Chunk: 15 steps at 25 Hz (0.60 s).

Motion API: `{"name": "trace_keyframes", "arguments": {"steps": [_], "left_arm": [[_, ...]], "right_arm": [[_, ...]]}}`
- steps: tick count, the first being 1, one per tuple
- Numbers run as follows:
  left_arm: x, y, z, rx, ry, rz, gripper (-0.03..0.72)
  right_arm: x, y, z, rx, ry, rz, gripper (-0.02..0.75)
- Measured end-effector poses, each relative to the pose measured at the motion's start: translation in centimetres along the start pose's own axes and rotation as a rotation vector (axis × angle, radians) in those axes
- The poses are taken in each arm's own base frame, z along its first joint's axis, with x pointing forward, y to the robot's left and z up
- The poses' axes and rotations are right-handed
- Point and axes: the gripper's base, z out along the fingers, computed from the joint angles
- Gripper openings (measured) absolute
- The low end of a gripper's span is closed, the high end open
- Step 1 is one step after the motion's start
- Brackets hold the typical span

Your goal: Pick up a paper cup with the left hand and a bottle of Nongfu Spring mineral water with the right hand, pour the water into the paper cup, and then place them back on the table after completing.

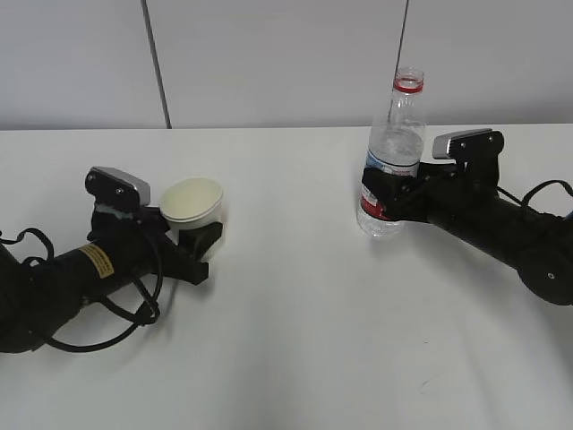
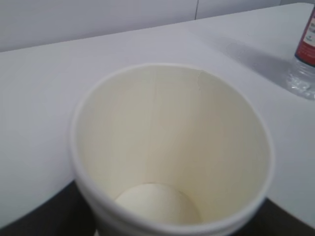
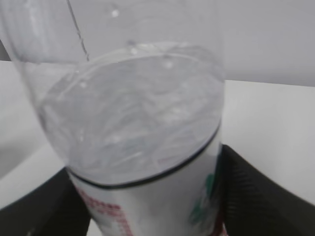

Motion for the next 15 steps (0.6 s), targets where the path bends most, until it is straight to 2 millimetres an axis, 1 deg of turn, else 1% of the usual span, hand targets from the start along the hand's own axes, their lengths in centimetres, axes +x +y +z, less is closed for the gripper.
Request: {"name": "trace_keyframes", "arguments": {"steps": [7,15], "left_arm": [[0.03,-0.17,0.0,0.019,0.004,0.002,0.417],[0.08,-0.45,-0.01,0.049,0.009,0.003,0.384]], "right_arm": [[0.0,0.0,0.0,0.0,0.0,0.0,0.511],[0.01,0.16,0.03,-0.019,0.004,-0.011,0.51]]}}
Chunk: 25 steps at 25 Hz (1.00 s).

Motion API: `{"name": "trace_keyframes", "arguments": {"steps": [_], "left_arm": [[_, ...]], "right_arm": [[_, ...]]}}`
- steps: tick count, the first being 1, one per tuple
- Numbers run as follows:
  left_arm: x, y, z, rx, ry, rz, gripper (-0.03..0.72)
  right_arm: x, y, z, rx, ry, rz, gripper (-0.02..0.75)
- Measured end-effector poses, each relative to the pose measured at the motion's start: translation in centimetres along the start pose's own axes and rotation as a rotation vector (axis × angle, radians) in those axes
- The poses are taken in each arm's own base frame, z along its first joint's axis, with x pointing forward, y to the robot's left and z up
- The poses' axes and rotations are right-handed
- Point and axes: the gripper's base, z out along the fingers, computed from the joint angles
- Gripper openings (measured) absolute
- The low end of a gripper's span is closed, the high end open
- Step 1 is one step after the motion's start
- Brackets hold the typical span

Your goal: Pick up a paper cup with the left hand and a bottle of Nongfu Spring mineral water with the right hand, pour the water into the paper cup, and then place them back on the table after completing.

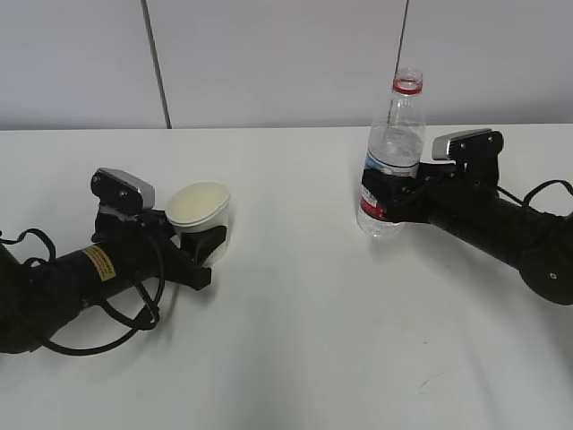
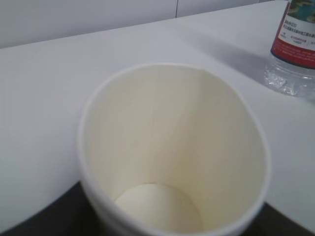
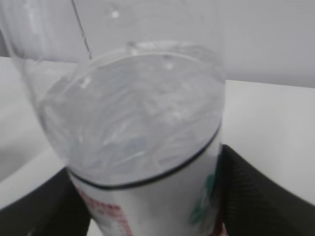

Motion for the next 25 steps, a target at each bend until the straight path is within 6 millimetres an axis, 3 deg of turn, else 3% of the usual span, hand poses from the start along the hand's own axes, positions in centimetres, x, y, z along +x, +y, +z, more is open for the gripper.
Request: {"name": "trace_keyframes", "arguments": {"steps": [18,25], "left_arm": [[0.3,-2.4,0.3,0.166,0.032,-0.049,0.382],[0.3,-2.7,0.3,0.176,0.034,-0.047,0.382]], "right_arm": [[-0.7,0.8,-0.2,-0.078,0.098,-0.14,0.501],[-0.7,0.8,-0.2,-0.083,0.1,-0.143,0.457]]}}
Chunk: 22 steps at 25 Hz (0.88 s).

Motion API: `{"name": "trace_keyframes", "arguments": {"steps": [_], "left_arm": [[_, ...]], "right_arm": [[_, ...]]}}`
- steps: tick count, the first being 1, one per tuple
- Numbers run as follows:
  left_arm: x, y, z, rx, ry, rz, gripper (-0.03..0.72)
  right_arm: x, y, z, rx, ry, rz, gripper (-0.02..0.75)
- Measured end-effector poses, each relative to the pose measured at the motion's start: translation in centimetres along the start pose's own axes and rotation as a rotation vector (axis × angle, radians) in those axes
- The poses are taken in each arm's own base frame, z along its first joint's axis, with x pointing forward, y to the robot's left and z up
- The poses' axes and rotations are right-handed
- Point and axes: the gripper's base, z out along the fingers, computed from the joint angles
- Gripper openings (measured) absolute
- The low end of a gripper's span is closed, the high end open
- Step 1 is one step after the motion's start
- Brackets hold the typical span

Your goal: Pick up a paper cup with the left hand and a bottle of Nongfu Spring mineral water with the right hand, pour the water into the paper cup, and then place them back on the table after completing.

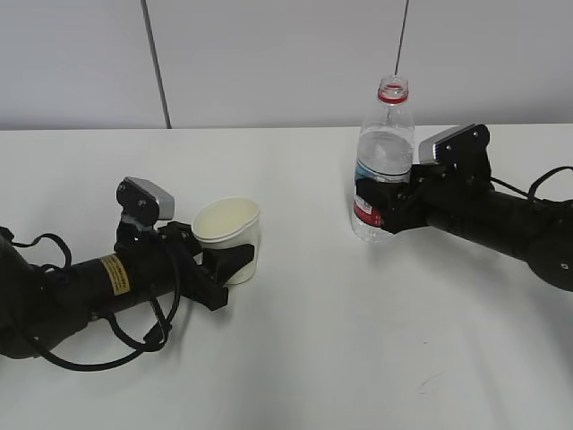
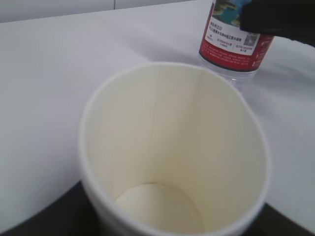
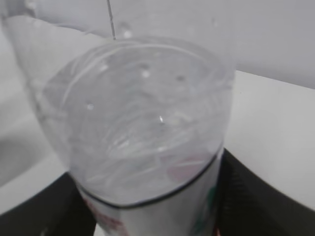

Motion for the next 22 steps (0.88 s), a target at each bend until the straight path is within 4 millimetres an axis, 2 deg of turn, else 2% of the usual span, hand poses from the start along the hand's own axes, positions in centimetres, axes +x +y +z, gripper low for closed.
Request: {"name": "trace_keyframes", "arguments": {"steps": [11,22], "left_arm": [[0.1,-0.8,0.2,0.052,0.013,-0.028,0.381],[-0.4,-2.8,1.7,0.164,0.028,-0.009,0.38]], "right_arm": [[-0.4,0.5,-0.1,-0.072,0.039,-0.085,0.449],[-2.5,0.0,-1.1,-0.015,0.161,-0.228,0.448]]}}
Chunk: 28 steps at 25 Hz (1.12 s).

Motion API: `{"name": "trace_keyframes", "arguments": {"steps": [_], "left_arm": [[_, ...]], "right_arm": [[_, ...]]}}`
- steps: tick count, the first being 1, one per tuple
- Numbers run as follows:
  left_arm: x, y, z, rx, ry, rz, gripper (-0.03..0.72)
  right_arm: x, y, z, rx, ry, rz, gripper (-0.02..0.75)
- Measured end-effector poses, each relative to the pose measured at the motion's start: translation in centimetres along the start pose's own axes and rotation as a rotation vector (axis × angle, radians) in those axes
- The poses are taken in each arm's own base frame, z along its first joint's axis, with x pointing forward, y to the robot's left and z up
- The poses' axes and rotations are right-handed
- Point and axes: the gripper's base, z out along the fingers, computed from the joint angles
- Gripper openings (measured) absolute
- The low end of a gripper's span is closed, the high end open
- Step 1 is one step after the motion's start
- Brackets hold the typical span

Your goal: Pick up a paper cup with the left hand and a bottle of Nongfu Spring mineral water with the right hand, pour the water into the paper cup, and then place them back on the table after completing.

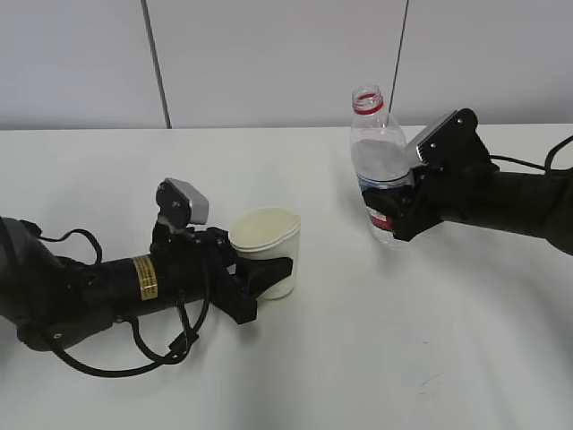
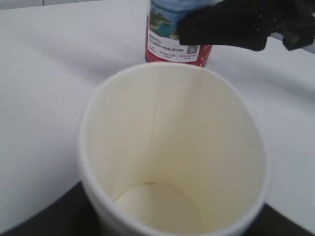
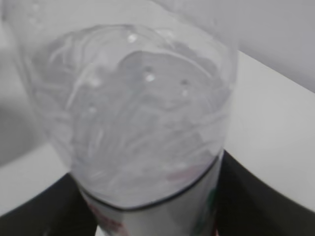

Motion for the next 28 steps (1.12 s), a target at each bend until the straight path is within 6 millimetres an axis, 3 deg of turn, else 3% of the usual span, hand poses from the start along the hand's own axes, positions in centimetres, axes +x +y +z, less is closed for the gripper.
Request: {"name": "trace_keyframes", "arguments": {"steps": [11,18,28], "left_arm": [[-1.1,-0.2,1.0,0.04,-0.025,-0.021,0.379],[-2.2,-0.4,0.9,0.043,-0.049,-0.008,0.379],[-3.0,0.0,1.4,0.041,-0.062,0.007,0.378]], "right_arm": [[-2.3,-0.6,-1.5,0.028,0.042,-0.11,0.447],[-5.1,0.0,-0.3,0.032,0.095,-0.227,0.447],[-6.7,-0.1,0.3,0.023,0.12,-0.373,0.447]]}}
